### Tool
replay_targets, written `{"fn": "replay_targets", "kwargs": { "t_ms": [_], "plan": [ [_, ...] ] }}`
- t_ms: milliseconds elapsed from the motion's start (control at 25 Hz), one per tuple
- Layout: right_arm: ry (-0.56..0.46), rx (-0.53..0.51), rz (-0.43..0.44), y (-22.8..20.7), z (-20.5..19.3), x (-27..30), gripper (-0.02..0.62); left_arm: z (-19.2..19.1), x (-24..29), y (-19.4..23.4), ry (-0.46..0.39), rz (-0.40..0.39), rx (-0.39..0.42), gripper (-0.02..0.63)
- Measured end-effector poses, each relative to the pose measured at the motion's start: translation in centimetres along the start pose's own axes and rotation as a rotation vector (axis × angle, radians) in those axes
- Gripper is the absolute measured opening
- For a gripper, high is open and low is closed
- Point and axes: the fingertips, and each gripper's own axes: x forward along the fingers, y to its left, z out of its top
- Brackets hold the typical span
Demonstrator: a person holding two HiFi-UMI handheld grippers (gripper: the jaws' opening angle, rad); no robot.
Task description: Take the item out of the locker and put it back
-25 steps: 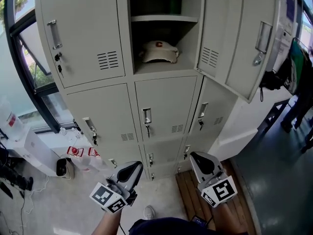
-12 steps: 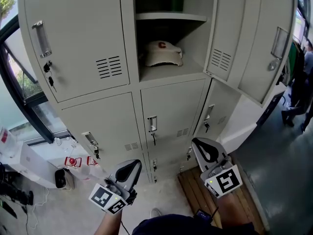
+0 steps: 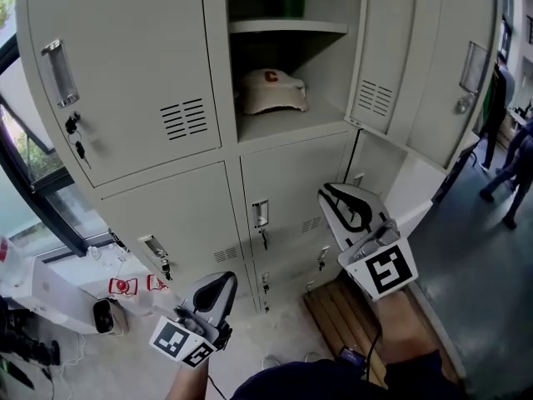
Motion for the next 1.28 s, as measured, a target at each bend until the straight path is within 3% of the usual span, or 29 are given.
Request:
{"fn": "replay_targets", "kwargs": {
  "t_ms": [560,640,840,1280],
  "plan": [
    [0.041,-0.168,0.032,-5.1,2.9,7.7,0.013,-0.4,1.3,0.6,-0.028,0.016,-0.024,0.003],
    [0.056,-0.197,0.041,-5.8,2.9,8.8,0.065,-0.7,1.8,0.7,-0.033,0.018,-0.031,0.003],
    [0.094,-0.300,0.057,-7.2,3.2,11.1,0.074,-1.3,3.0,0.6,-0.040,0.020,-0.047,0.003],
    [0.320,-0.506,0.131,-8.6,0.2,15.8,0.135,-2.4,4.7,0.6,-0.046,0.021,-0.075,0.003]
  ]
}}
